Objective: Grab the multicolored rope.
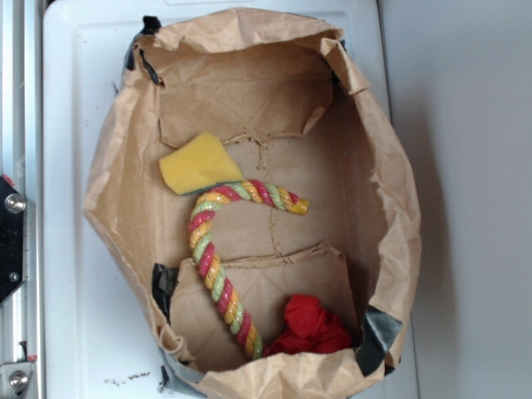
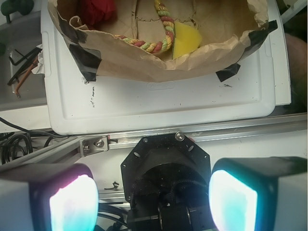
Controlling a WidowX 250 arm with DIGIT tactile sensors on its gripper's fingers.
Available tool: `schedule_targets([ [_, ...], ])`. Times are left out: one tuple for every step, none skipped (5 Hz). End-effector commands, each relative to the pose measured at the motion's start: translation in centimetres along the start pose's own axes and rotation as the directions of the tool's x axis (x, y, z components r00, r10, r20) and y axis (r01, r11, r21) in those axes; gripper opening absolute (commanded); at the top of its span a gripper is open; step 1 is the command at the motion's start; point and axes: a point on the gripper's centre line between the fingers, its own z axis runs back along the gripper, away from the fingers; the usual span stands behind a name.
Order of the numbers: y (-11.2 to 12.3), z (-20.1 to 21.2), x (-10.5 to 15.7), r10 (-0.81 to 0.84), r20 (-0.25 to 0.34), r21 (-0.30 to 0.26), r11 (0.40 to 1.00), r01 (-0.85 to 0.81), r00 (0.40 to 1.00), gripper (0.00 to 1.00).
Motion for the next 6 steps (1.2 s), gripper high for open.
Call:
schedule_targets([
  [0.0,0.0,0.0,0.000,0.000,0.000,1.000,0.000,1.000,1.00],
  [0.5,-0.2,3.5,0.021,0.013,0.003,1.000,-0.021,1.000,1.00],
  [1.4,-0.9,6.2,0.036,0.014,0.008,0.999,-0.036,0.999,1.00],
  [2.7,-1.9,9.4,0.054,0.011,0.032,0.998,-0.054,0.999,1.00],
  [3.9,-3.6,12.3,-0.081,0.020,0.067,0.995,0.080,0.996,1.00],
  [3.5,-6.3,14.7,-0.328,0.012,0.074,0.942,0.326,0.945,1.00],
])
